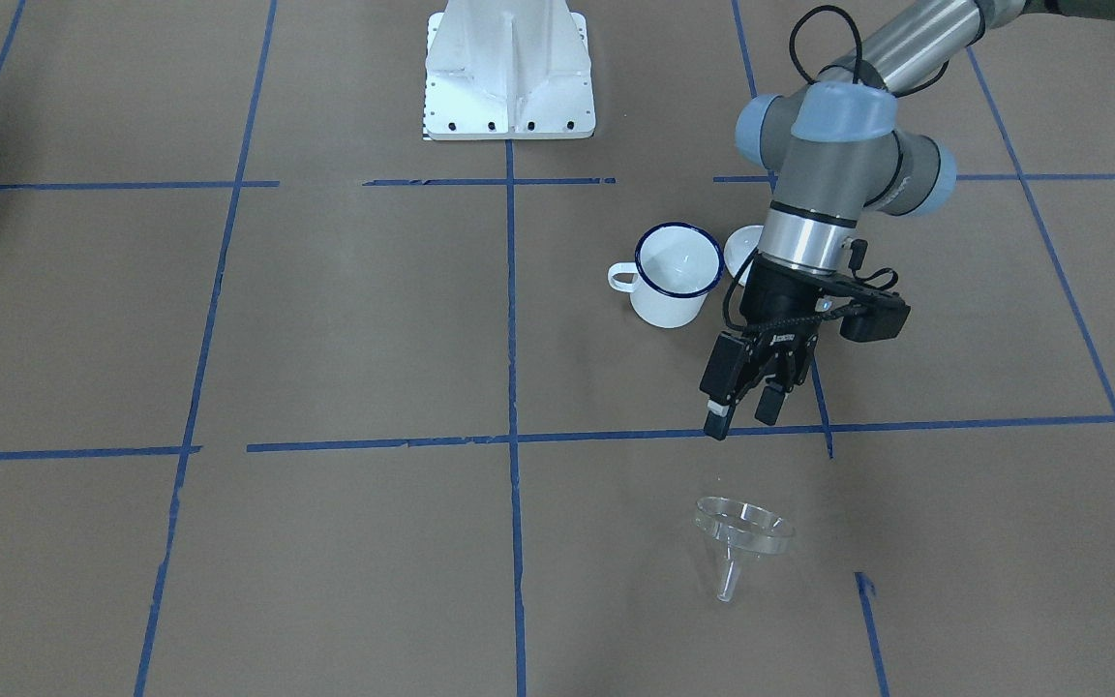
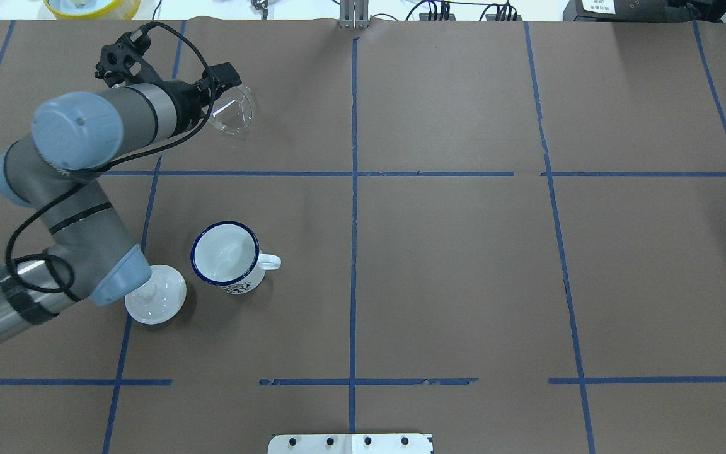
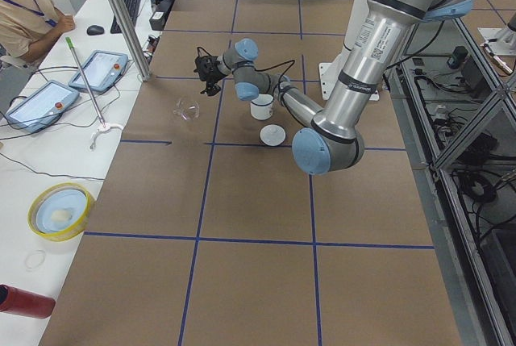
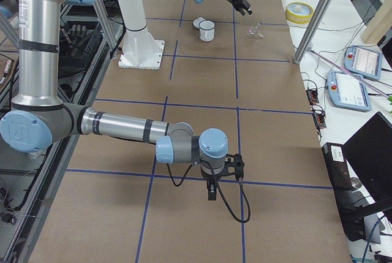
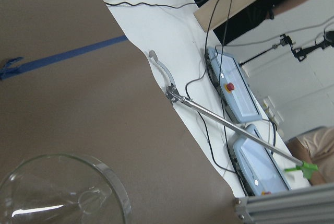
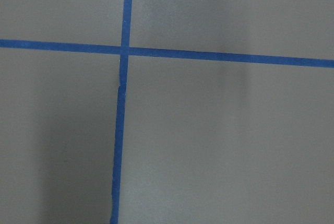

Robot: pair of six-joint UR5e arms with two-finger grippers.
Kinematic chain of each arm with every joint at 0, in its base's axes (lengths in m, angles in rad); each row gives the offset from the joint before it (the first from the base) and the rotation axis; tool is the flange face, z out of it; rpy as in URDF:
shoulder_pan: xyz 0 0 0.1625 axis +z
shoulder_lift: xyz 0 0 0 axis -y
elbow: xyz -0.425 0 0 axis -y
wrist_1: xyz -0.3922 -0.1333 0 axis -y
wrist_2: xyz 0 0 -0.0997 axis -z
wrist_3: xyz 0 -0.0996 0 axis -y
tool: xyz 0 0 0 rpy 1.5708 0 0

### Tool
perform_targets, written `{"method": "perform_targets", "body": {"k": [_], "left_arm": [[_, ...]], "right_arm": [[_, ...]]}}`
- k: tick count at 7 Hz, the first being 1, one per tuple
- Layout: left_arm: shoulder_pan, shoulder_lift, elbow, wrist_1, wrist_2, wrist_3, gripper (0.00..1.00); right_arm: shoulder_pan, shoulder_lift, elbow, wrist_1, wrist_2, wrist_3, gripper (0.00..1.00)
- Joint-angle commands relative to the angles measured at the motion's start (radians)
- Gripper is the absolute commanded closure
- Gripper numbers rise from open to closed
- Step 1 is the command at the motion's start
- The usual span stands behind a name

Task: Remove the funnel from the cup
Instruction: 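Set the funnel down farther from the robot and release it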

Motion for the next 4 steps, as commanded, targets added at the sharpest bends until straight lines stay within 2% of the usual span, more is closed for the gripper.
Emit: {"method": "perform_targets", "body": {"k": [1,2,3,4], "left_arm": [[-0.045,0.158,-0.303,0.233,-0.219,0.377,0.00],[-0.072,0.263,-0.392,0.238,-0.246,0.465,0.00],[-0.092,0.344,-0.437,0.238,-0.276,0.584,0.00],[-0.093,0.378,-0.433,0.246,-0.336,0.743,0.00]], "right_arm": [[0.000,0.000,0.000,0.000,0.000,0.000,0.00],[0.000,0.000,0.000,0.000,0.000,0.000,0.00],[0.000,0.000,0.000,0.000,0.000,0.000,0.00],[0.000,0.000,0.000,0.000,0.000,0.000,0.00]]}}
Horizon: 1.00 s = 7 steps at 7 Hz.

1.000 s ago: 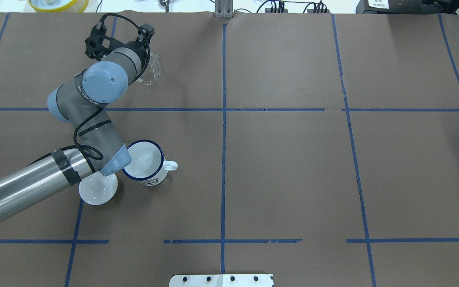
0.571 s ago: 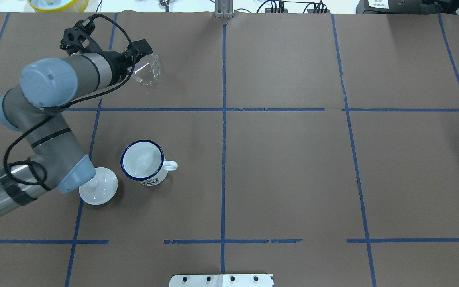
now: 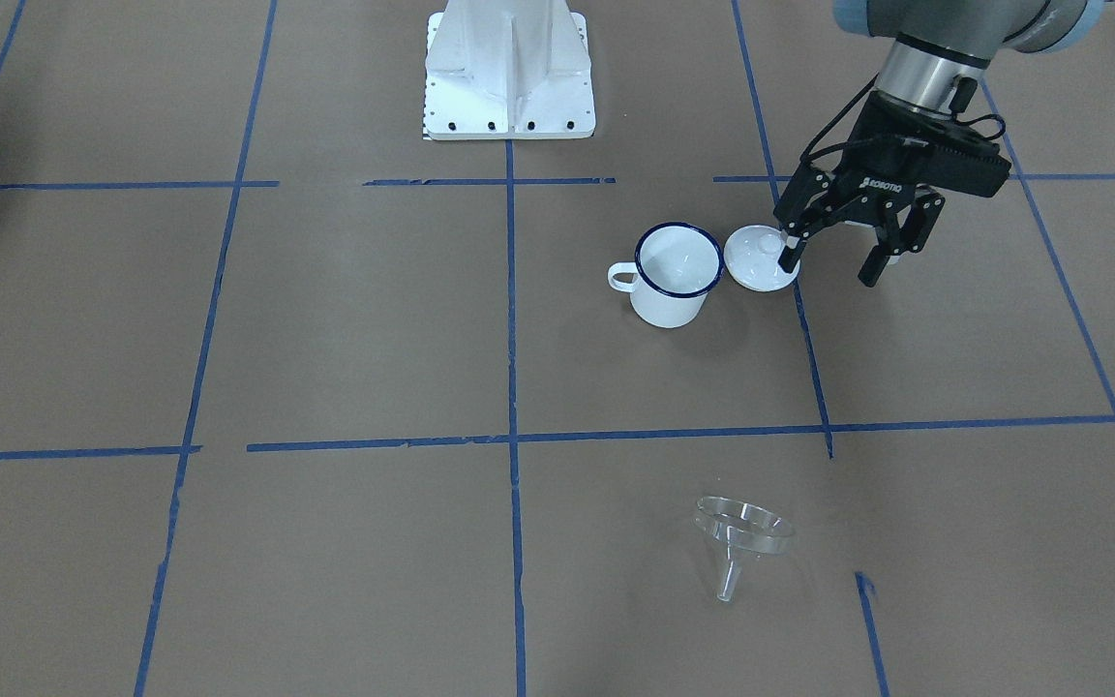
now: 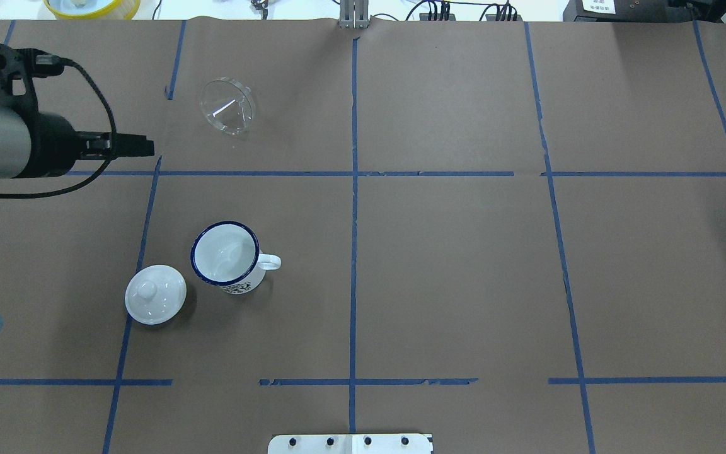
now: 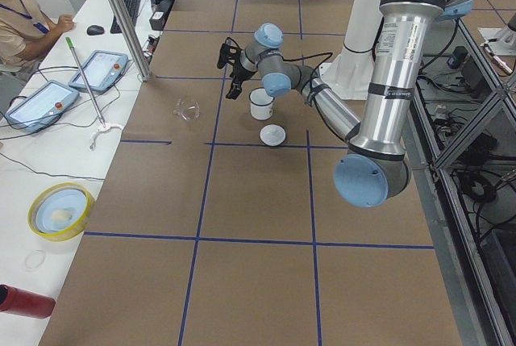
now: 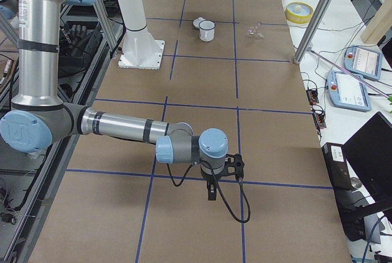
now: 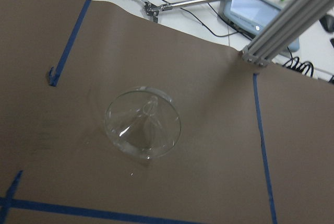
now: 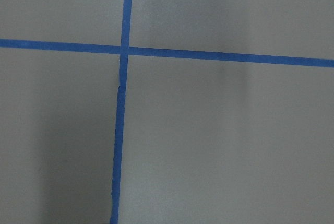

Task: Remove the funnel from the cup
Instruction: 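Set the funnel down farther from the robot and release it, then lower the left gripper to the white lid and grasp it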

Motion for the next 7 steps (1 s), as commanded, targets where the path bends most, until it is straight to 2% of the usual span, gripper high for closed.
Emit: {"method": "perform_targets", "body": {"k": [1,2,3,4,7], "left_arm": [[0.015,0.080,-0.022,0.068,-0.073,0.208,0.00],[0.074,0.080,-0.014,0.146,-0.062,0.205,0.00],[0.128,0.079,0.024,0.161,-0.051,0.198,0.00],[0.195,0.079,0.047,0.158,0.011,0.149,0.00],[0.286,0.062,0.096,0.152,0.030,0.064,0.00]], "right_arm": [[0.000,0.000,0.000,0.000,0.000,0.000,0.00],[0.000,0.000,0.000,0.000,0.000,0.000,0.00],[0.000,0.000,0.000,0.000,0.000,0.000,0.00],[0.000,0.000,0.000,0.000,0.000,0.000,0.00],[0.000,0.000,0.000,0.000,0.000,0.000,0.00]]}}
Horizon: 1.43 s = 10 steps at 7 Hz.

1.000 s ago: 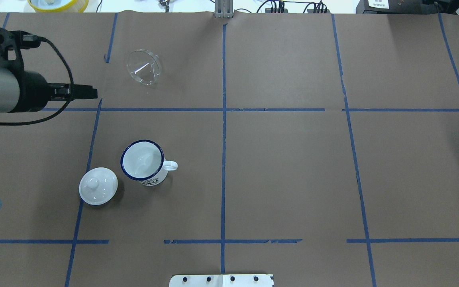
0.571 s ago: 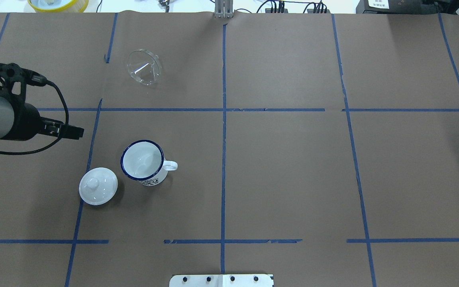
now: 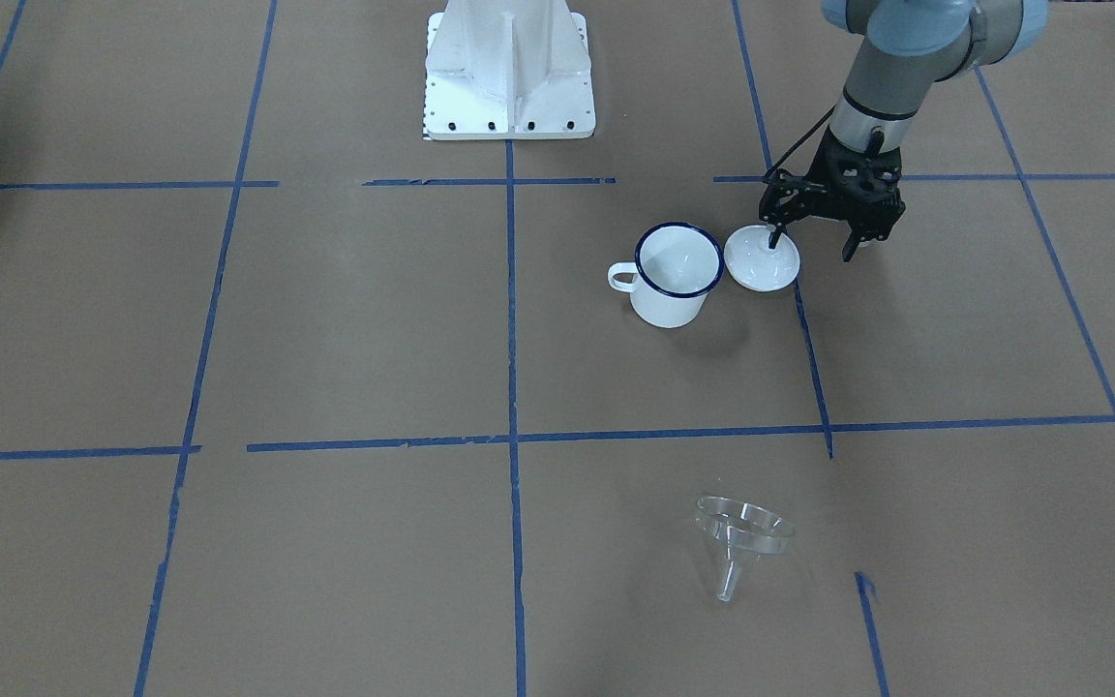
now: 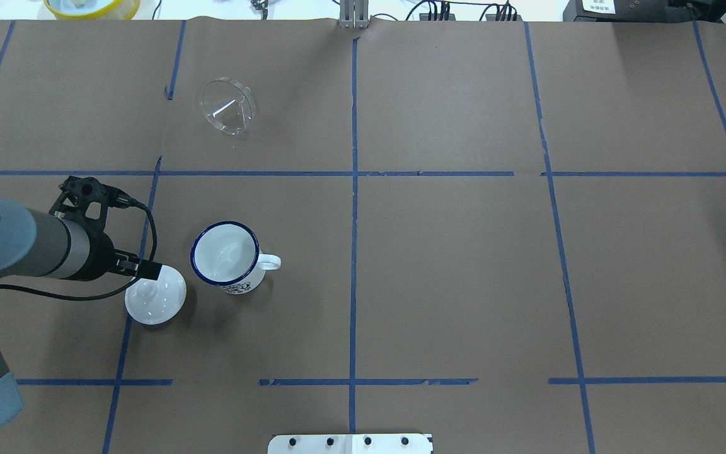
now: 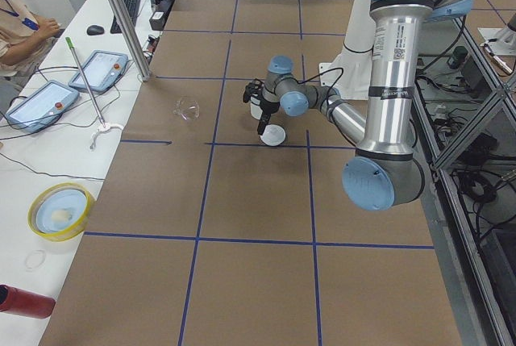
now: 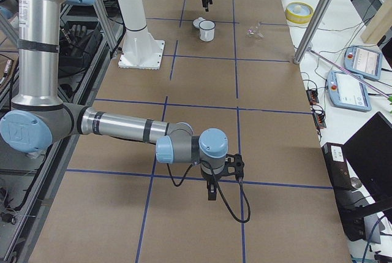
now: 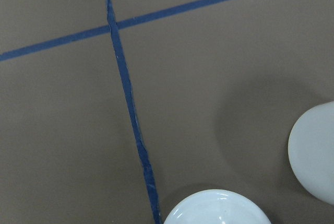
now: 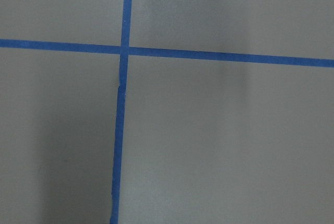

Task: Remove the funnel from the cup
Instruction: 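Lower the left gripper to the white lid and grasp it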

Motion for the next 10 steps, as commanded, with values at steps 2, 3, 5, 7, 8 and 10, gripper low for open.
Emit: {"method": "perform_targets", "body": {"k": [2,3,5,7,8,10], "left_arm": [[0.055,-0.015,0.020,-0.025,0.001,-0.030,0.02],[0.056,-0.015,0.027,-0.031,0.000,-0.028,0.07],[0.056,-0.021,0.038,-0.032,0.000,-0.020,0.11],[0.056,-0.021,0.037,-0.032,-0.005,-0.020,0.15],[0.056,-0.019,0.037,-0.031,-0.005,-0.020,0.23],[0.056,-0.019,0.037,-0.031,-0.005,-0.022,0.56]], "right_arm": [[0.000,0.000,0.000,0.000,0.000,0.000,0.00],[0.000,0.000,0.000,0.000,0.000,0.000,0.00],[0.000,0.000,0.000,0.000,0.000,0.000,0.00],[0.000,0.000,0.000,0.000,0.000,0.000,0.00],[0.000,0.000,0.000,0.000,0.000,0.000,0.00],[0.000,0.000,0.000,0.000,0.000,0.000,0.00]]}}
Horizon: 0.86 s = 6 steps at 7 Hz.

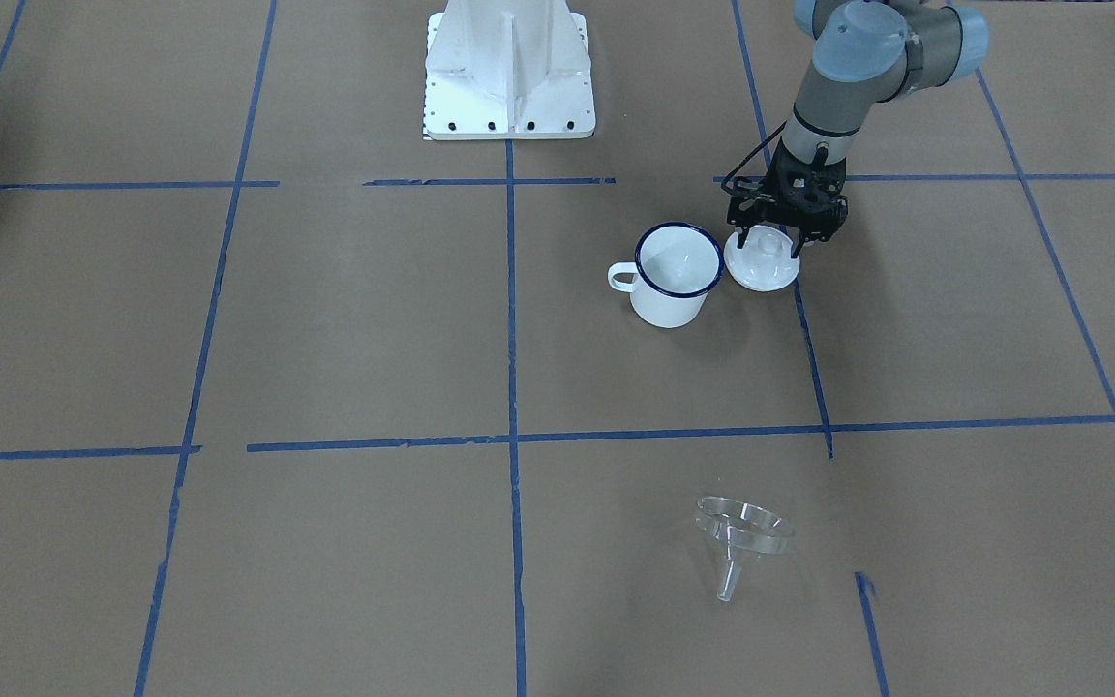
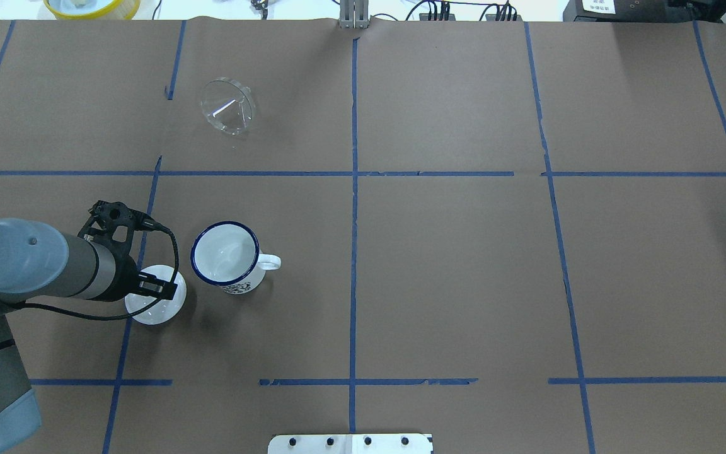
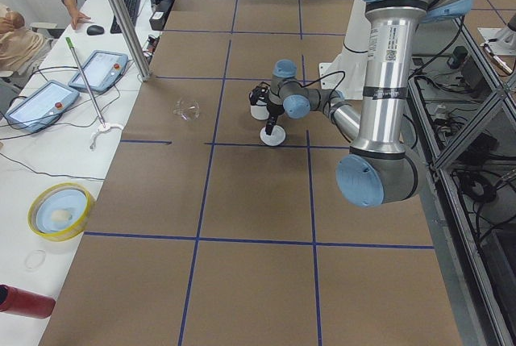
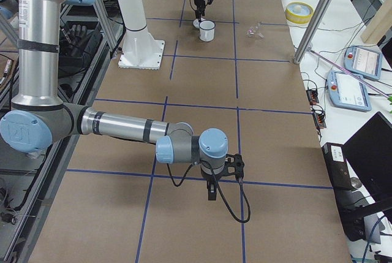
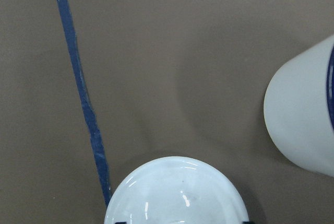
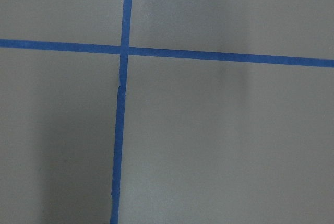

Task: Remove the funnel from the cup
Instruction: 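Lower the left gripper to the white lid and grasp it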

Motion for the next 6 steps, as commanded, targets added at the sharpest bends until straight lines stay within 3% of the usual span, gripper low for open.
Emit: {"method": "perform_targets", "body": {"k": [1,3,6], "left_arm": [[0.000,0.002,0.001,0.000,-0.002,-0.001,0.64],[-0.003,0.006,-0.007,0.000,-0.002,0.001,1.00],[-0.073,0.012,-0.106,0.032,-0.031,0.004,1.00]], "right_arm": [[0.000,0.000,0.000,0.000,0.000,0.000,0.00],[0.000,0.000,0.000,0.000,0.000,0.000,0.00],[0.000,0.000,0.000,0.000,0.000,0.000,0.00]]}}
